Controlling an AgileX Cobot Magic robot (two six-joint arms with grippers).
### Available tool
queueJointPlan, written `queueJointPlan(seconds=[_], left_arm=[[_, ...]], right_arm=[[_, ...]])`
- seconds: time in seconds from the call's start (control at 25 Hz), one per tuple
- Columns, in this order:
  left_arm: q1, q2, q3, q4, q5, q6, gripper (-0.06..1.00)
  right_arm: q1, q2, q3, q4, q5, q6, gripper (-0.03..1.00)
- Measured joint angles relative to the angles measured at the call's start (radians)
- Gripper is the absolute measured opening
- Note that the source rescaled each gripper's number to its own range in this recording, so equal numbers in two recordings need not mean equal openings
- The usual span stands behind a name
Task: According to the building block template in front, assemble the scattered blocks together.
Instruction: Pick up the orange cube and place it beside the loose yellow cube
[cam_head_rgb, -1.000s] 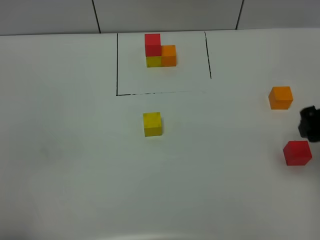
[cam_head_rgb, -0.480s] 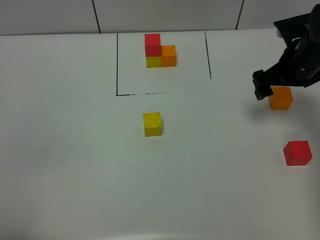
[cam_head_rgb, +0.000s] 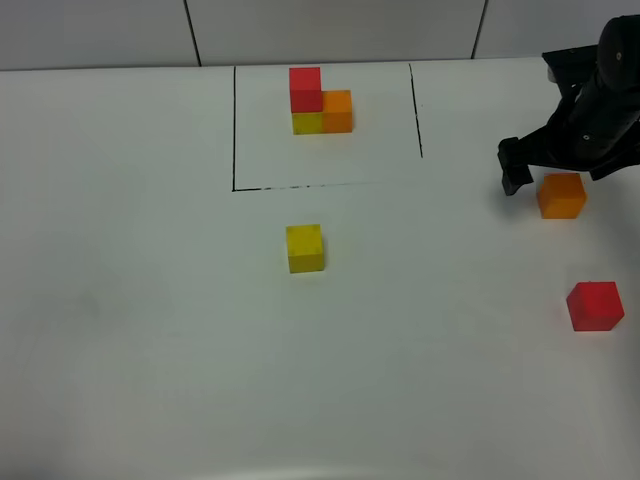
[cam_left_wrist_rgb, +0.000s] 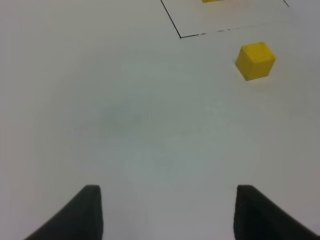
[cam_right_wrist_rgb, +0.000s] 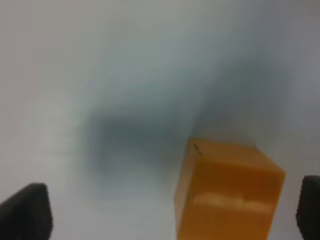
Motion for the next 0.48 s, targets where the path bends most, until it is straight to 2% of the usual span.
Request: queueJointPlan(seconds=[0.2, 0.32, 0.44, 0.48], left_arm=[[0.0, 0.0, 0.0, 0.0, 0.0, 0.0, 0.39], [0.0, 0.0, 0.0, 0.0, 0.0, 0.0, 0.39], [0.0, 0.0, 0.0, 0.0, 0.0, 0.0, 0.39], [0.0, 0.0, 0.0, 0.0, 0.0, 0.0, 0.39]], right_arm=[[-0.042, 0.022, -0.001, 0.022, 0.006, -0.001, 0.99], [-0.048, 0.036, -0.003, 0.026, 0.014, -0.019, 0.95], [-0.048, 0.054, -0.003, 0.028, 0.026, -0.023, 0.8], [-0.048, 0.058, -0.003, 0.028, 0.03, -0.023, 0.72]])
